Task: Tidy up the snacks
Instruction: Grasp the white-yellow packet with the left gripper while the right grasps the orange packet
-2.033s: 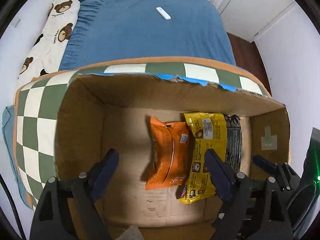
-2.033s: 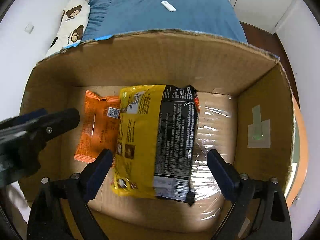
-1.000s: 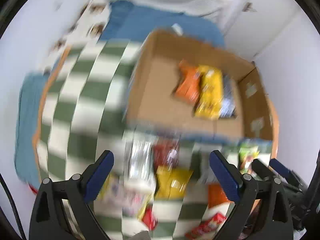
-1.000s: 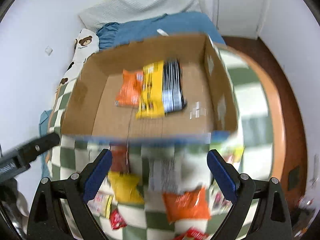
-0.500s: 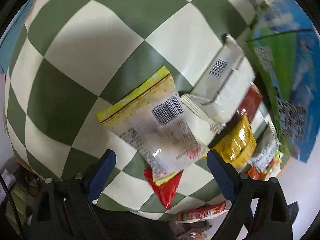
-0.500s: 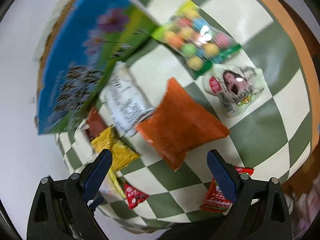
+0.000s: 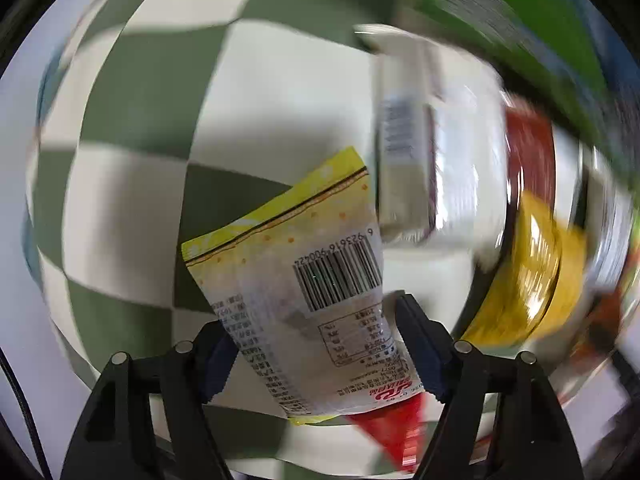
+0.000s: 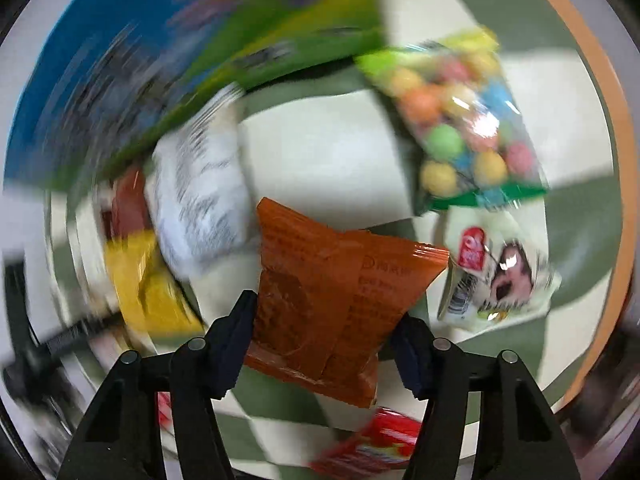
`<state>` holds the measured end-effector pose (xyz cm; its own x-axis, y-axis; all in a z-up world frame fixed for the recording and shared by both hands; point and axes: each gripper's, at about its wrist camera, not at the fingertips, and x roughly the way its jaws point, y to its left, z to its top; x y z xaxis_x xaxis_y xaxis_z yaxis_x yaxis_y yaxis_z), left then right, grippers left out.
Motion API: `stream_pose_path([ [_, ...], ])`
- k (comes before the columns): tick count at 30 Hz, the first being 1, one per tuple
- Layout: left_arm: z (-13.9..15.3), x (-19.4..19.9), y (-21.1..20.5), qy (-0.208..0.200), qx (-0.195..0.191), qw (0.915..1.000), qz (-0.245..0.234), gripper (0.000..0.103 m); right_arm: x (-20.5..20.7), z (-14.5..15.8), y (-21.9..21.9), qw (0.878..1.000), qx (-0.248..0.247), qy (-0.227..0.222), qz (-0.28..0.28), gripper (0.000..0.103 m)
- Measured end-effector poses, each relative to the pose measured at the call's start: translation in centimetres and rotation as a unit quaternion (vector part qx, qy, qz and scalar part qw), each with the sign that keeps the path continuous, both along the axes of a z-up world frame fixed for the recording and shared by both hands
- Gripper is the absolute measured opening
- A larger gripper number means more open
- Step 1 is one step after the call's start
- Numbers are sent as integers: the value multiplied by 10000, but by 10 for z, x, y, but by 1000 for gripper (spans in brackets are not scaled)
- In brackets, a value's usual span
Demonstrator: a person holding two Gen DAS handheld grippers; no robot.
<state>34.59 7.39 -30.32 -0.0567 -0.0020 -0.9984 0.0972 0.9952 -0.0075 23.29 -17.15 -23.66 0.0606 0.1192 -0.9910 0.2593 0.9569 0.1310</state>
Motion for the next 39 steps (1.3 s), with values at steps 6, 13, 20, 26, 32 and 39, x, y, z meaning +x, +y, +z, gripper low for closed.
stream_pose_path([
  [6, -4, -5, -16, -21, 291, 9985, -455, 72, 11, -1, 39, 9858, -1014, 245, 1312, 79],
  [13, -5, -3, -3, 144, 32, 9995, 286, 72, 11, 23, 19, 9987, -478, -94, 115, 87],
  [20, 2, -23, -9, -134, 188, 9997, -25, 53, 4, -9, 23, 9972, -738, 64, 45, 65],
  [26, -2, -38, -14, -211, 319, 9987, -324, 54, -16, -12, 52, 9941, -756, -36, 783, 62],
  [32, -2, -40, 3, -270, 220, 9993, -120, 50, -10, -34, 73, 9932, -870, -5, 775, 66],
  [39, 33, -57, 20, -568, 155, 9982, -111, 42, -23, -29, 70, 9963, -515, -302, 613, 53],
])
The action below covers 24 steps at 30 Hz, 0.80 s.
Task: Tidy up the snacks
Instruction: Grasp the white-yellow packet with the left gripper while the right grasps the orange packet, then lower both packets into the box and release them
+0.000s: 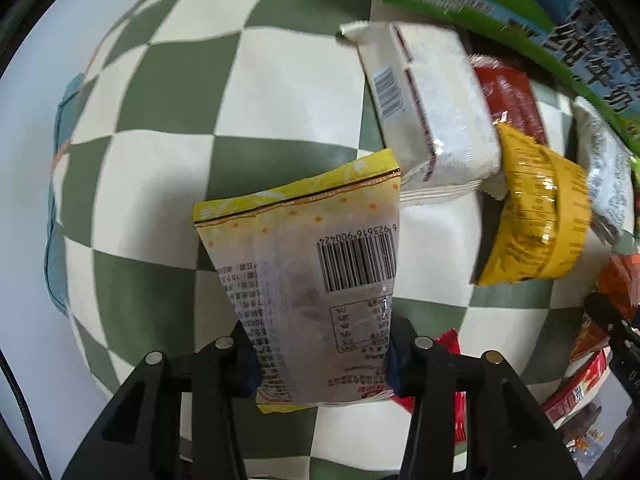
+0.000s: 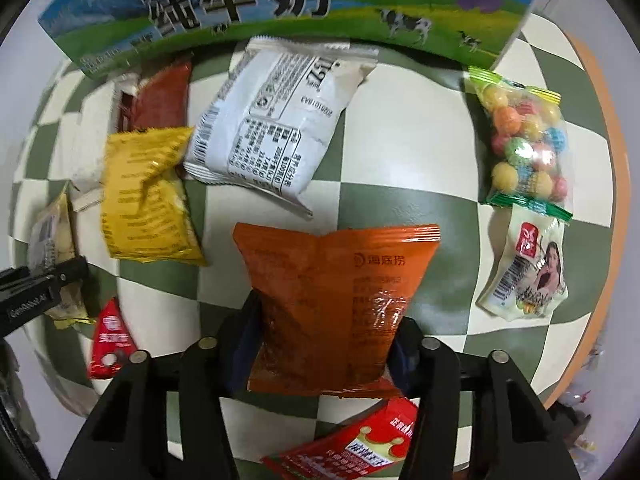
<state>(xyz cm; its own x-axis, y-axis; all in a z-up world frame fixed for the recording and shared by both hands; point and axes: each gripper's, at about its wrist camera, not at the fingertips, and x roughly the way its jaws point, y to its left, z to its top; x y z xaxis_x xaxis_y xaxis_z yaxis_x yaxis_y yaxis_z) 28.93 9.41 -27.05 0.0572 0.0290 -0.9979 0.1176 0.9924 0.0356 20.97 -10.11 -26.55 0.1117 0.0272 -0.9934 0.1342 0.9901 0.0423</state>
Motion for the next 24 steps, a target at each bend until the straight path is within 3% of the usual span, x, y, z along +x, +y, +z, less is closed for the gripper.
stream_pose_path([
  [6, 63, -22, -4, -479, -211, 9984, -217, 42, -9, 42, -10, 9980, 538, -305, 89, 51],
  [11, 124, -22, -37, -886, -707, 9922, -510, 42, 0, 103, -14, 9921, 971, -749, 254, 51],
  [16, 182, 39, -88, -1106, -1209, 9827, -859, 42, 46, 169, -37, 9837, 1210, -1314, 203, 51],
  [20, 198, 91, -133, -1285, -1183, 9780, -1143, 42, 94, 202, -63, 9823, 886, -1639, 206, 51],
  [24, 201, 148, -156, -1294, -887, 9791, -1298, 43, 156, 204, -90, 9862, 484, -1574, 168, 51],
])
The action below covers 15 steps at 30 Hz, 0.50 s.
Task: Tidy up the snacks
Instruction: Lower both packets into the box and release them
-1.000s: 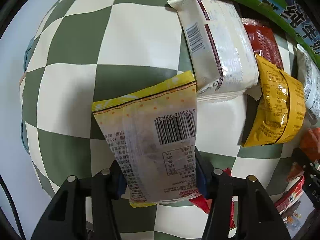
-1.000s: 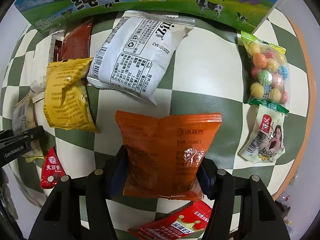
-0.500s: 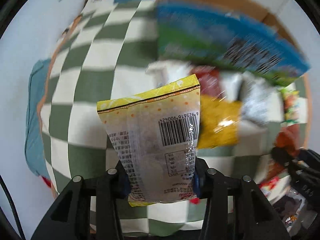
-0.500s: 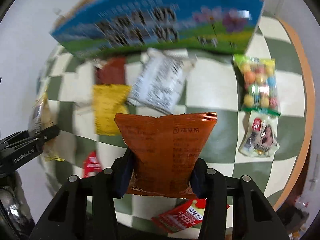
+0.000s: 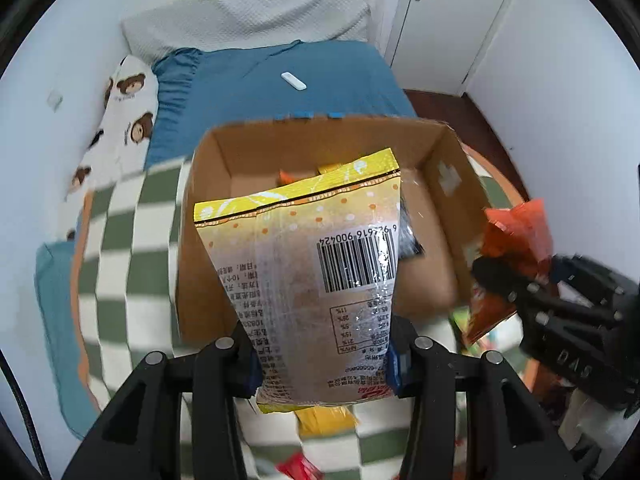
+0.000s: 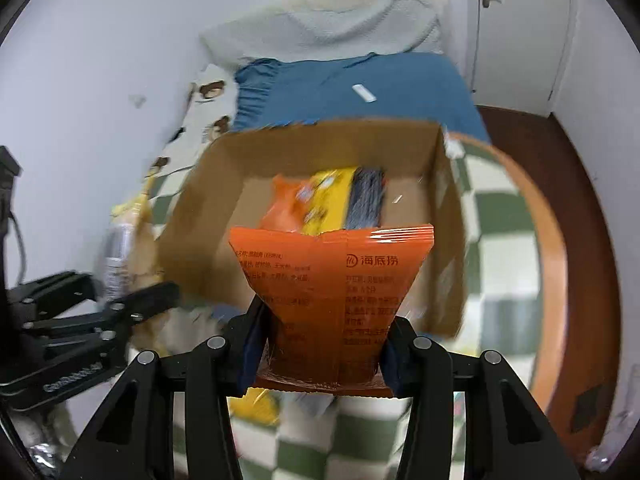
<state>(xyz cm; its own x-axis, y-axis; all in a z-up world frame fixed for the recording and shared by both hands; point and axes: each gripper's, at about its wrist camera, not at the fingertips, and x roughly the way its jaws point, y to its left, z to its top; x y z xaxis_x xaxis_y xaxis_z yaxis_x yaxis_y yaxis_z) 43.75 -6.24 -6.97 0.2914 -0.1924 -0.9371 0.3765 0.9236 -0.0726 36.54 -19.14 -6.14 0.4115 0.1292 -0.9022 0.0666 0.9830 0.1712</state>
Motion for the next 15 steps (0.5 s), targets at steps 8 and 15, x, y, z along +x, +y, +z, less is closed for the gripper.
stream_pose_path([
  [8, -57, 108, -13, 333, 829, 9960, 3, 43, 112, -42, -35, 9956, -622, 703, -7, 51],
  [15, -106, 169, -10, 814, 1242, 9889, -13, 44, 159, -70, -58, 9892, -825, 1185, -269, 61],
])
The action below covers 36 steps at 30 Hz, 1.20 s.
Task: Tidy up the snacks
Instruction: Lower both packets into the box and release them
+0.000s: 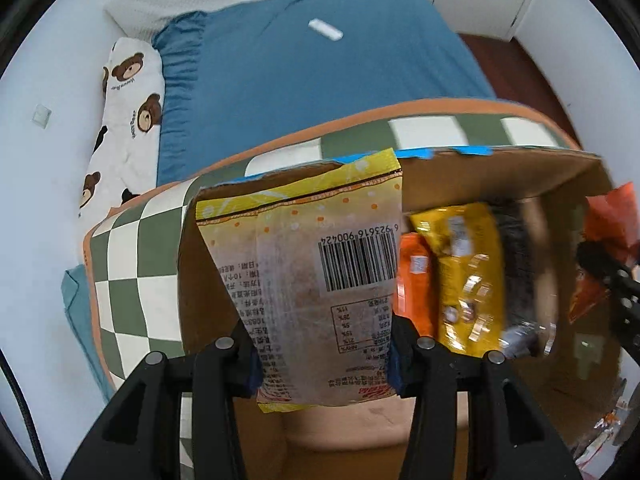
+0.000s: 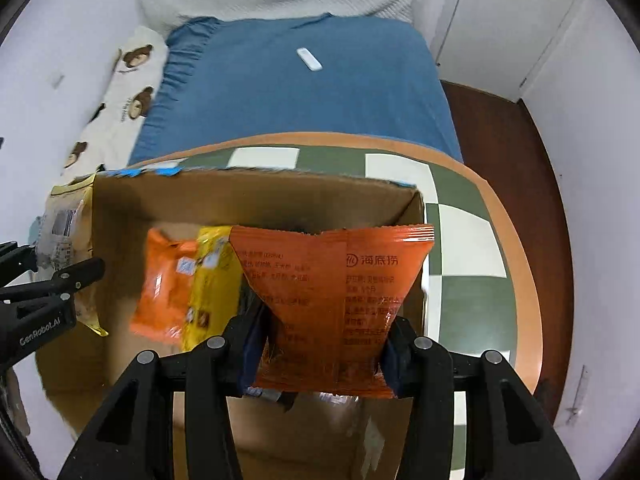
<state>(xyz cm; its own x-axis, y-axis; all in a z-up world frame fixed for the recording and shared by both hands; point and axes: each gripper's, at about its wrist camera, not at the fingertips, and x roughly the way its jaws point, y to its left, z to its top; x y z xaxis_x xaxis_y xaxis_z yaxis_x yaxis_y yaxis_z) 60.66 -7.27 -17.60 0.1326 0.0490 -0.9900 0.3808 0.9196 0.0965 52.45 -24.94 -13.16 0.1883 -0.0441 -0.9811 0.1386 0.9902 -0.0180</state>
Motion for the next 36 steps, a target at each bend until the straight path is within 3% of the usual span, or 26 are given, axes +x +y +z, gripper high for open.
stream_pose_path([
  [1, -4, 3, 1, 59, -22, 10000, 12, 45, 3, -4, 0, 9999, 39, 95, -1, 81],
  [2, -7, 7, 4, 109, -145, 9998, 62, 53, 7, -10, 0, 9998, 75, 170, -41, 96],
  [3, -8, 9, 4, 155, -241, 9995, 101, 60, 11, -16, 3, 9998, 69, 169, -96, 97],
  [5, -8, 12, 7, 221, -461, 9985, 193, 95, 15, -18, 2, 9996, 106, 187, -161, 97],
  [11, -7, 8, 12, 332, -853, 9950, 389, 96, 14, -27, 9, 9993, 157, 291, -192, 97],
  [22, 8, -35, 29, 150, -1113, 9915, 654, 96, -23, -28, 21, 9990, 240, 238, -280, 97],
  [36, 74, -127, 45, -696, -1316, 9878, 457, 96, -123, 31, 39, 9979, 66, -580, -283, 97],
])
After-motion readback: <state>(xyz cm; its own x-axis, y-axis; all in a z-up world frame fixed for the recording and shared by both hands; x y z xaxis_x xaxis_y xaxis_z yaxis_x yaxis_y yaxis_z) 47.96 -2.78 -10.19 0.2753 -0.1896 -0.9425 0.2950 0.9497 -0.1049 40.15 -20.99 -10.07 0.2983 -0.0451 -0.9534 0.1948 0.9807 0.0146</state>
